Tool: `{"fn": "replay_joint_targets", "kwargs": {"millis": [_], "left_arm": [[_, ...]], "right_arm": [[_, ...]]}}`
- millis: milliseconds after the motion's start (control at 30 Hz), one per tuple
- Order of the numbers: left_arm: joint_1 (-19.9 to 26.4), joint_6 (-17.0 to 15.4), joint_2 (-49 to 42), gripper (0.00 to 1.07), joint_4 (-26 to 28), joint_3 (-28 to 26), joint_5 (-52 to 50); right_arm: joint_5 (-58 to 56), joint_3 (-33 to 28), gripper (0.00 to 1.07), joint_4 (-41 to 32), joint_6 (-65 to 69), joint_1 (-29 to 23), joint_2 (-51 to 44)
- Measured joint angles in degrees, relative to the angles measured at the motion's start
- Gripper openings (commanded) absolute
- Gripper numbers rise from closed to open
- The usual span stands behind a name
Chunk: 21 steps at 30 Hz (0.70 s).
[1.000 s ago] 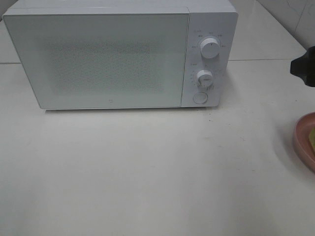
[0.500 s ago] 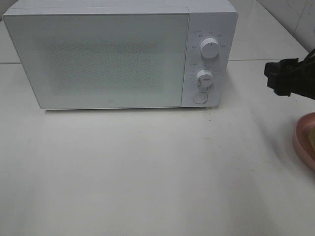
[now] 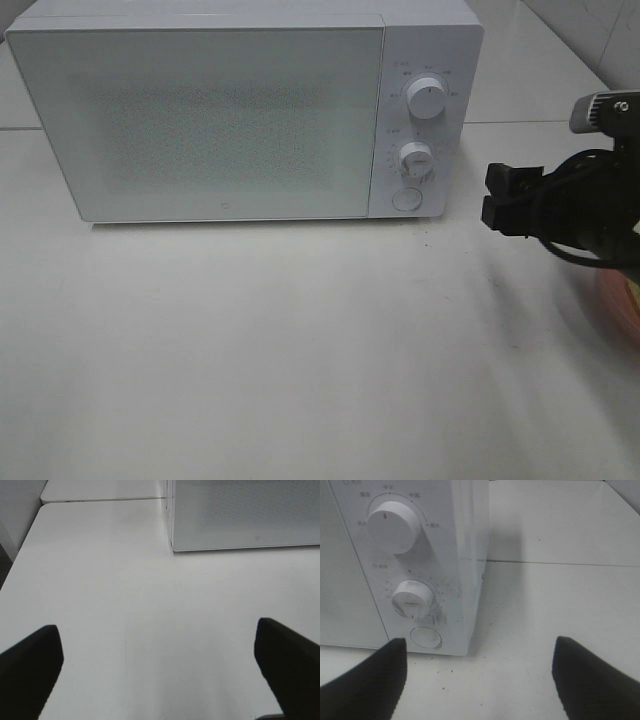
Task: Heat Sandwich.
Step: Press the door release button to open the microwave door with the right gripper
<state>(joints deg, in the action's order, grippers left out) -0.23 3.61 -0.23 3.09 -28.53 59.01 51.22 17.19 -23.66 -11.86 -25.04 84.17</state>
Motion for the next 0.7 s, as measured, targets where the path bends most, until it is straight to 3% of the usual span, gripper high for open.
{"fn": "replay_joint_targets", "kwargs": {"millis": [700], "left_arm": [[0.00, 0.00, 0.00, 1.00, 0.00, 0.00, 0.00]], "right_arm": [[15.07, -0.11, 0.76, -16.84, -1.43, -19.25, 14.95]]}}
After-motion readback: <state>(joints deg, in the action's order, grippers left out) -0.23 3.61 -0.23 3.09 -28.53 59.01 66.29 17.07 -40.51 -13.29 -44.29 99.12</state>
